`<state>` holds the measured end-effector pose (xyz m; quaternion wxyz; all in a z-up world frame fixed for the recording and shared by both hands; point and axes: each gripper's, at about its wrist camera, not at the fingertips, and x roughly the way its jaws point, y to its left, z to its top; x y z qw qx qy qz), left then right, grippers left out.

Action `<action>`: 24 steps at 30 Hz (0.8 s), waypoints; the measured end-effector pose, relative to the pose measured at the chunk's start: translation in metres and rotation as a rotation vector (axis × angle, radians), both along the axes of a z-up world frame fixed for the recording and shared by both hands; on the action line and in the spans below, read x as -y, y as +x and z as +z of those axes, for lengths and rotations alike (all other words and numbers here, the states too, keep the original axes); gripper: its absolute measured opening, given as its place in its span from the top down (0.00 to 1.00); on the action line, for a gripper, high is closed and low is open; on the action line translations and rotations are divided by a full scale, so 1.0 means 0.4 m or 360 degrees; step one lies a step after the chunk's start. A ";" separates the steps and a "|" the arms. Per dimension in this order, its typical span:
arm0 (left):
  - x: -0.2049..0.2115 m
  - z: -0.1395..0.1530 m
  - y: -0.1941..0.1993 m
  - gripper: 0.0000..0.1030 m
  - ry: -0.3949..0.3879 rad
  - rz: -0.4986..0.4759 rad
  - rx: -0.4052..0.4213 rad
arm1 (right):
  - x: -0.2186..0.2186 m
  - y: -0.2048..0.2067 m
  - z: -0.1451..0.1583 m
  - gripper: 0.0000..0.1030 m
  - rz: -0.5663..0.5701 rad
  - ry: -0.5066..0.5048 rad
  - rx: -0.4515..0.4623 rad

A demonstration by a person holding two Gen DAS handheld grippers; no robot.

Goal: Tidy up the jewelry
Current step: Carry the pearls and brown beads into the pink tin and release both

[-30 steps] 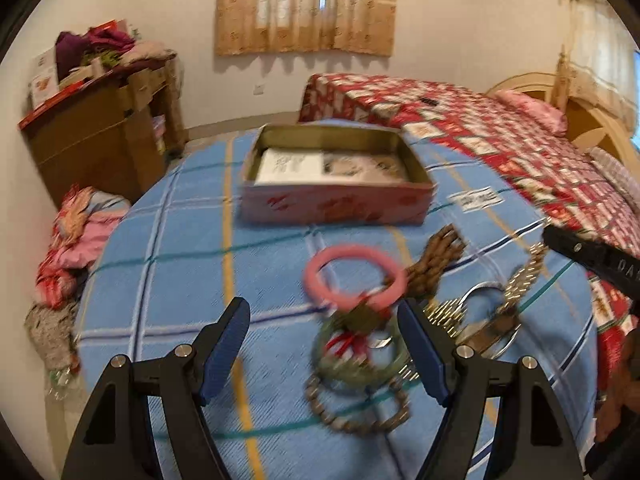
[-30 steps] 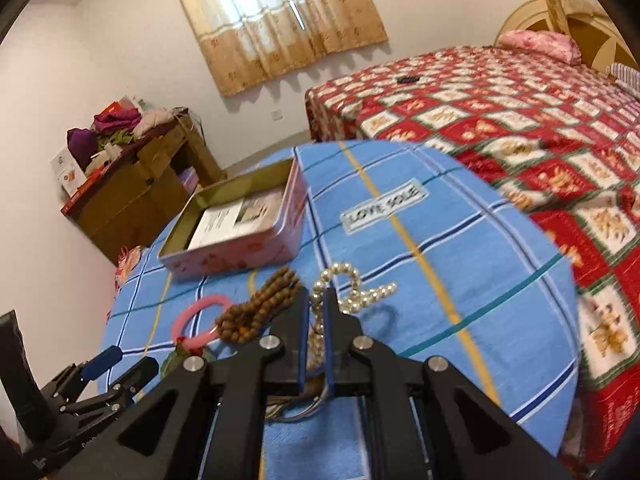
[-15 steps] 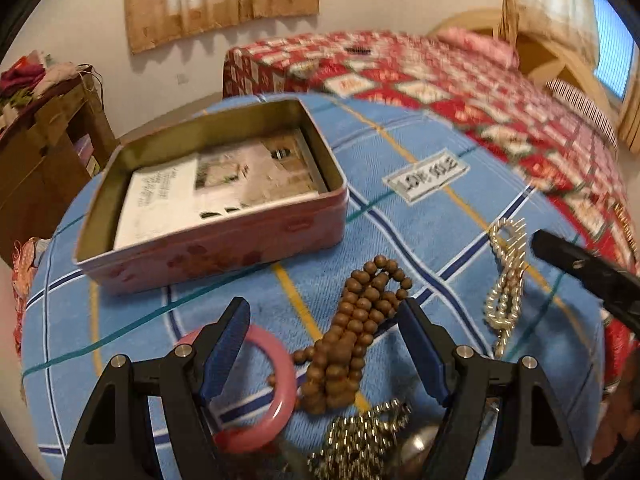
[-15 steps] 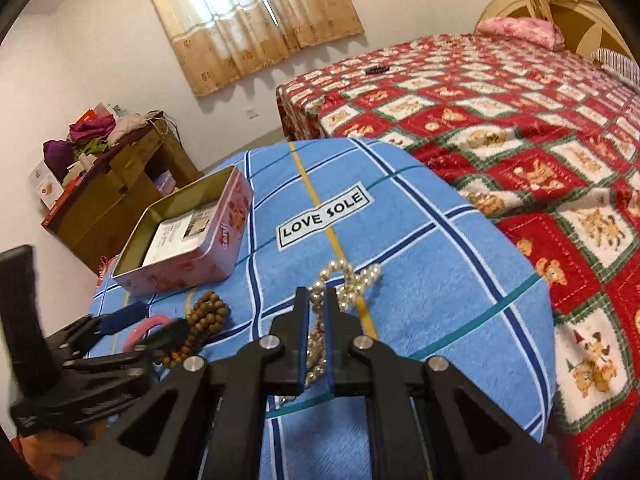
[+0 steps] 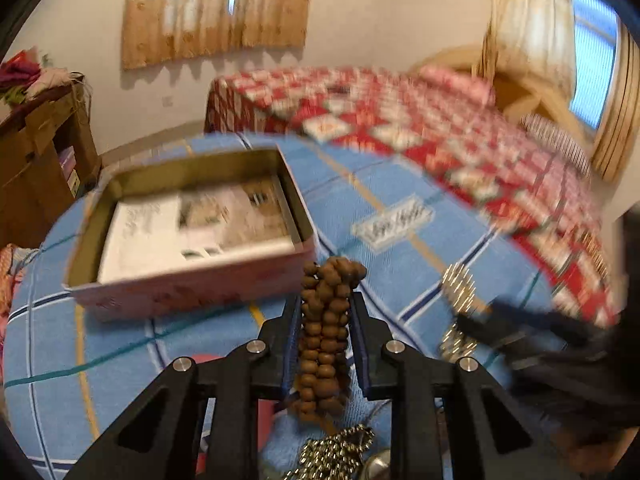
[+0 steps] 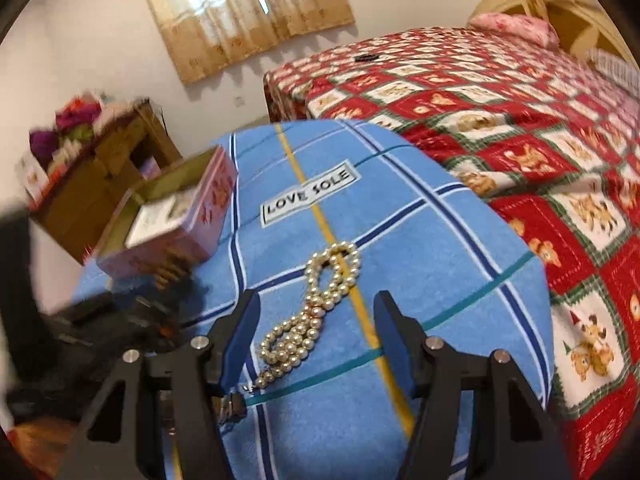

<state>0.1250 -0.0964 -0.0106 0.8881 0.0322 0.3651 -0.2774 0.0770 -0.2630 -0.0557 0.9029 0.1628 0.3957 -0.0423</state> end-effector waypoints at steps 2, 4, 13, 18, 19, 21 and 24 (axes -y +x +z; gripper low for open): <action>-0.032 0.032 -0.009 0.77 -0.0041 0.0030 0.0033 | -0.020 0.022 -0.019 0.45 0.0029 -0.0046 -0.0071; -0.068 0.058 -0.019 0.77 -0.0086 0.0066 0.0058 | -0.059 0.042 -0.024 0.45 0.0061 -0.0224 -0.0132; -0.163 0.067 -0.037 0.77 -0.0170 0.0184 0.0081 | -0.058 0.037 -0.019 0.87 0.0083 -0.0281 -0.0142; -0.196 0.085 -0.042 0.77 -0.0208 0.0235 0.0115 | -0.072 0.011 0.072 0.91 0.0093 -0.0210 0.0049; -0.202 0.090 -0.043 0.77 -0.0213 0.0247 0.0127 | -0.078 0.008 0.094 0.91 0.0108 -0.0189 0.0090; -0.214 0.104 -0.037 0.77 -0.0232 0.0269 0.0154 | -0.094 0.010 0.140 0.91 0.0148 -0.0144 0.0185; -0.217 0.116 -0.012 0.77 -0.0220 0.0304 0.0192 | -0.126 0.037 0.194 0.91 0.0227 -0.0064 0.0294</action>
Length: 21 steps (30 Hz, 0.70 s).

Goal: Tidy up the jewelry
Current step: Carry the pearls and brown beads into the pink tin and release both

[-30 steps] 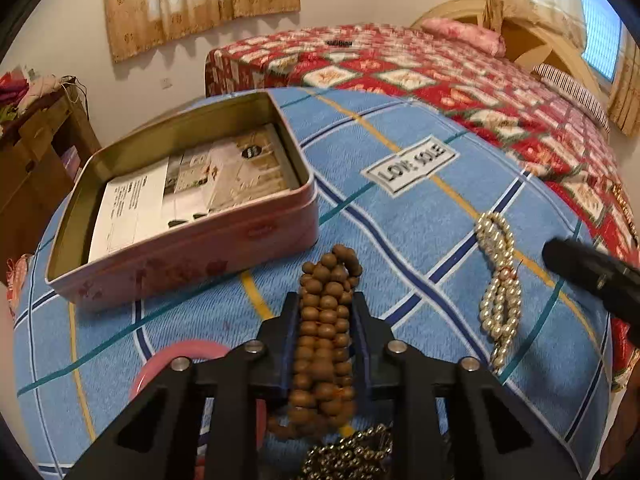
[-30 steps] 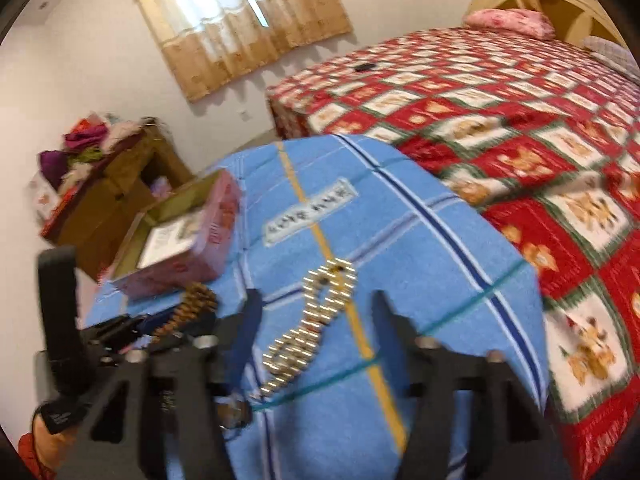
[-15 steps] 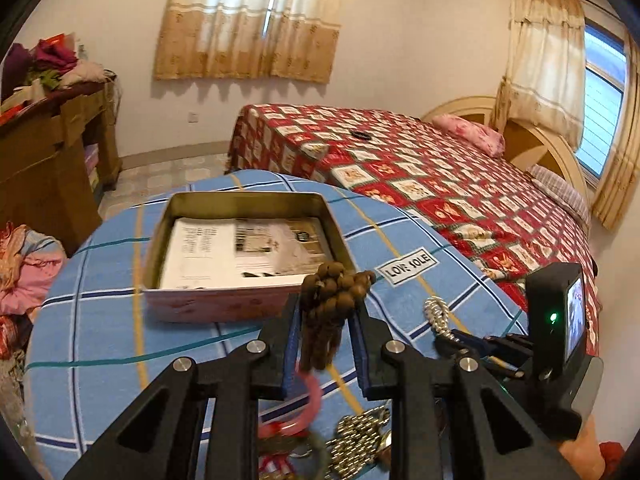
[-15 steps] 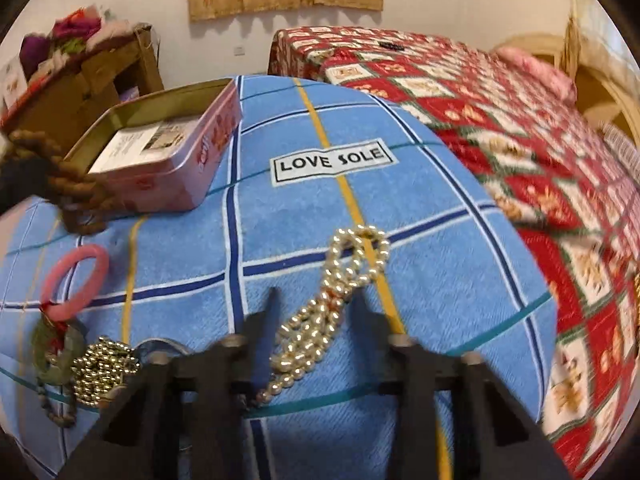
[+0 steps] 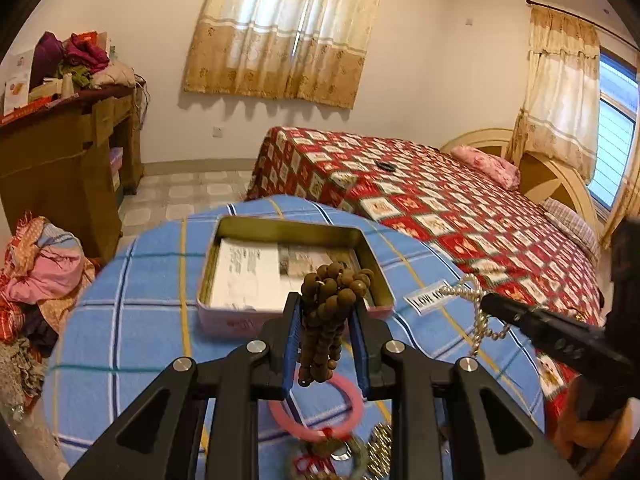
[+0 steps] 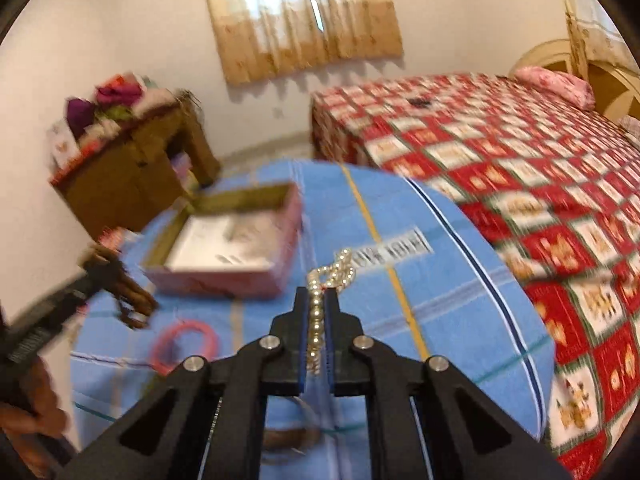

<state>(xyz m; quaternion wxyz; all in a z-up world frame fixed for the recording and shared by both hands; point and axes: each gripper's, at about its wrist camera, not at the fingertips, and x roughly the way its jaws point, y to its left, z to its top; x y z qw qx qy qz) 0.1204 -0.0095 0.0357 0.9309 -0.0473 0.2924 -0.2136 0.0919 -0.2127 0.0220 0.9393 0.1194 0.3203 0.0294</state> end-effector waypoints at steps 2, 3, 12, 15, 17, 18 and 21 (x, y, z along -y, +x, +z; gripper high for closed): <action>0.003 0.006 0.025 0.77 0.0021 0.0036 0.0024 | -0.021 0.031 0.023 0.91 0.0057 0.0055 0.0066; 0.004 0.007 0.038 0.77 0.0018 0.0048 0.0034 | -0.034 0.051 0.030 0.91 0.0075 0.0055 0.0098; 0.018 -0.041 0.176 0.77 0.0046 0.0152 0.0044 | -0.107 0.247 -0.025 0.91 0.0127 0.0180 0.0181; 0.021 -0.076 0.217 0.77 0.0046 0.0168 -0.0008 | -0.117 0.279 -0.058 0.91 0.0115 0.0216 0.0157; 0.023 -0.100 0.238 0.77 0.0069 0.0172 -0.0035 | -0.120 0.288 -0.079 0.91 0.0122 0.0235 0.0129; 0.024 -0.113 0.250 0.77 0.0095 0.0179 -0.0044 | -0.122 0.294 -0.089 0.91 0.0132 0.0232 0.0114; 0.025 -0.136 0.265 0.77 0.0126 0.0193 -0.0075 | -0.128 0.291 -0.098 0.90 0.0146 0.0210 0.0101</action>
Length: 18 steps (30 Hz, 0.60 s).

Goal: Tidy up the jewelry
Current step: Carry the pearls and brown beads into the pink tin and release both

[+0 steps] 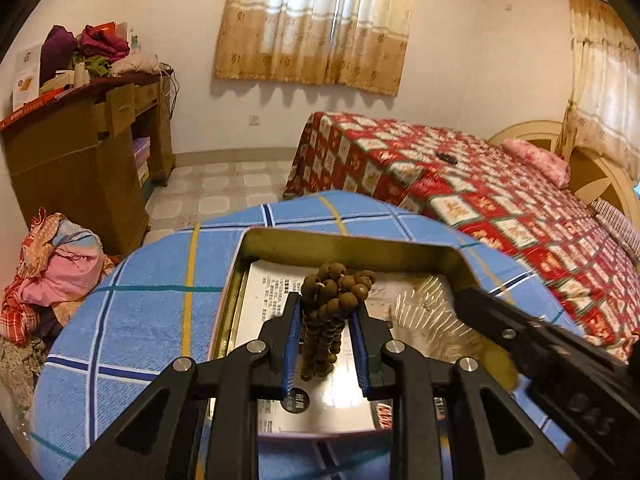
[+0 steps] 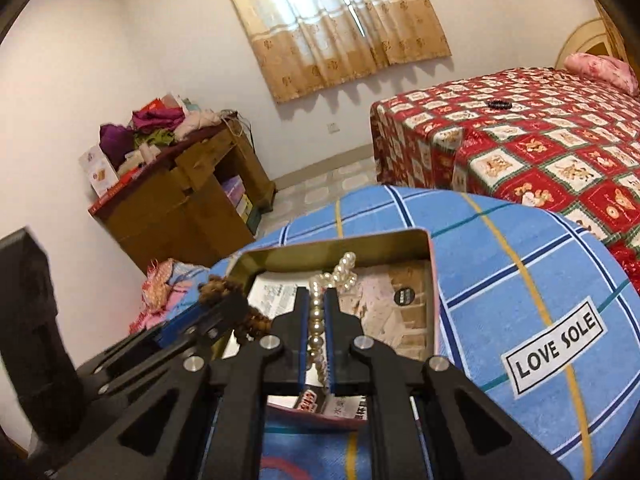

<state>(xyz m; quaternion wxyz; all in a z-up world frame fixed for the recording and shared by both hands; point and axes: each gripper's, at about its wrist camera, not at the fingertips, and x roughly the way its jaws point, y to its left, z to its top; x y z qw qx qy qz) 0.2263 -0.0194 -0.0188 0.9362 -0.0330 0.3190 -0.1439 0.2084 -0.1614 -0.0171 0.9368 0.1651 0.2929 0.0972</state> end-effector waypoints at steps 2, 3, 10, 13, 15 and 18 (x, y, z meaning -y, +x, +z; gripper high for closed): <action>0.002 -0.002 0.003 0.76 -0.0006 0.0013 -0.0003 | 0.002 0.000 -0.006 0.86 -0.0003 0.0007 0.0000; 0.001 -0.001 0.003 0.73 -0.0010 0.0012 -0.0008 | 0.006 -0.003 -0.007 0.86 -0.0014 0.0010 0.0000; -0.007 0.000 0.009 0.37 -0.0011 0.0067 -0.0027 | 0.023 -0.022 0.003 0.68 -0.0081 0.0070 0.0072; -0.032 0.006 0.005 0.35 -0.0054 0.0119 -0.0044 | 0.036 -0.040 0.016 0.28 -0.0156 0.0077 0.0130; -0.038 0.012 0.000 0.34 -0.0058 0.0138 -0.0048 | 0.046 -0.051 0.030 0.28 -0.0210 0.0065 0.0163; -0.050 0.024 -0.022 0.33 -0.0024 0.0146 -0.0033 | 0.062 -0.053 0.033 0.28 -0.0257 0.0095 0.0146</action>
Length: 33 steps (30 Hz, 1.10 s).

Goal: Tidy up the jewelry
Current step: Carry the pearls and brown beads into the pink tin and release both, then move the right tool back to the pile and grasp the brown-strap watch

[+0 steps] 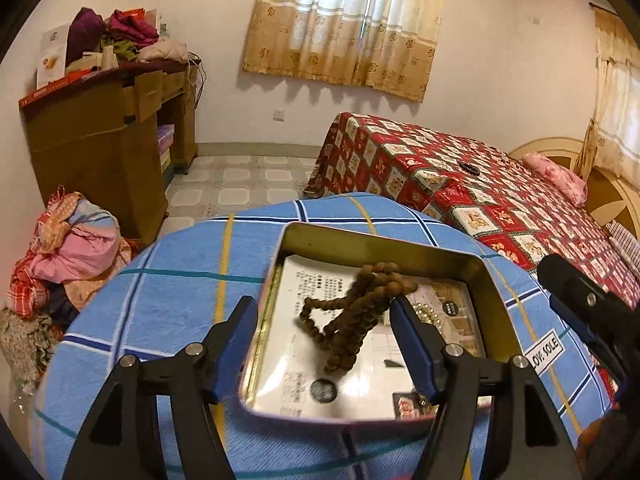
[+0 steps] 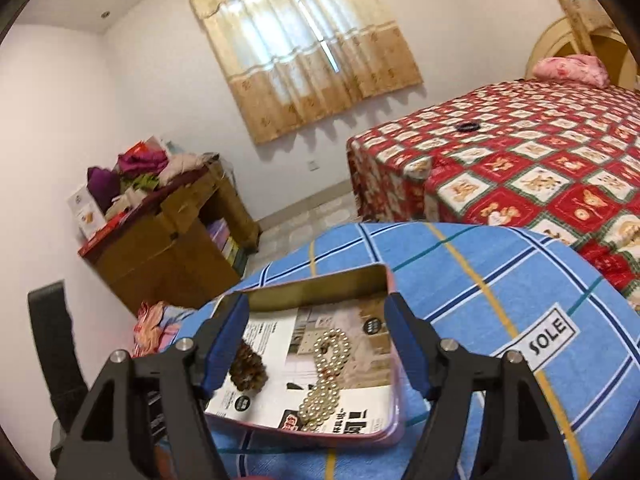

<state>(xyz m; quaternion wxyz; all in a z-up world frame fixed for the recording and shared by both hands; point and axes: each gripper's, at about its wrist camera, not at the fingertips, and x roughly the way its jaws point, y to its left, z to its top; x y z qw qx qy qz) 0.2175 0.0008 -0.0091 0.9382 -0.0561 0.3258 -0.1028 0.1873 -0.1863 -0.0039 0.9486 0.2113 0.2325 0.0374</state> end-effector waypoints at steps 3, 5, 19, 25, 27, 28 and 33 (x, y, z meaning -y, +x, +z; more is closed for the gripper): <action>-0.021 0.008 -0.026 0.32 0.0009 0.0031 0.0006 | 0.011 -0.007 0.006 0.28 -0.0025 0.0025 -0.0041; -0.029 0.008 -0.037 0.30 -0.0009 0.0041 0.0007 | 0.017 -0.022 0.009 0.28 -0.0045 0.0022 -0.0043; -0.083 -0.021 -0.192 0.30 0.0234 0.0248 0.0067 | 0.021 -0.157 -0.028 0.28 0.0005 -0.0031 -0.0167; -0.113 -0.041 -0.256 0.30 0.0153 0.0226 0.0006 | 0.036 -0.226 -0.070 0.28 0.0012 0.0022 -0.0253; -0.128 -0.047 -0.270 0.30 0.0060 0.0248 -0.0031 | 0.044 -0.247 -0.080 0.28 0.0001 0.0012 -0.0279; -0.139 -0.054 -0.274 0.30 0.0015 0.0261 -0.0059 | 0.048 -0.257 -0.083 0.28 -0.0001 0.0017 -0.0289; -0.145 -0.048 -0.305 0.30 -0.0027 0.0316 -0.0017 | 0.054 -0.304 -0.093 0.28 0.0004 -0.0026 -0.0313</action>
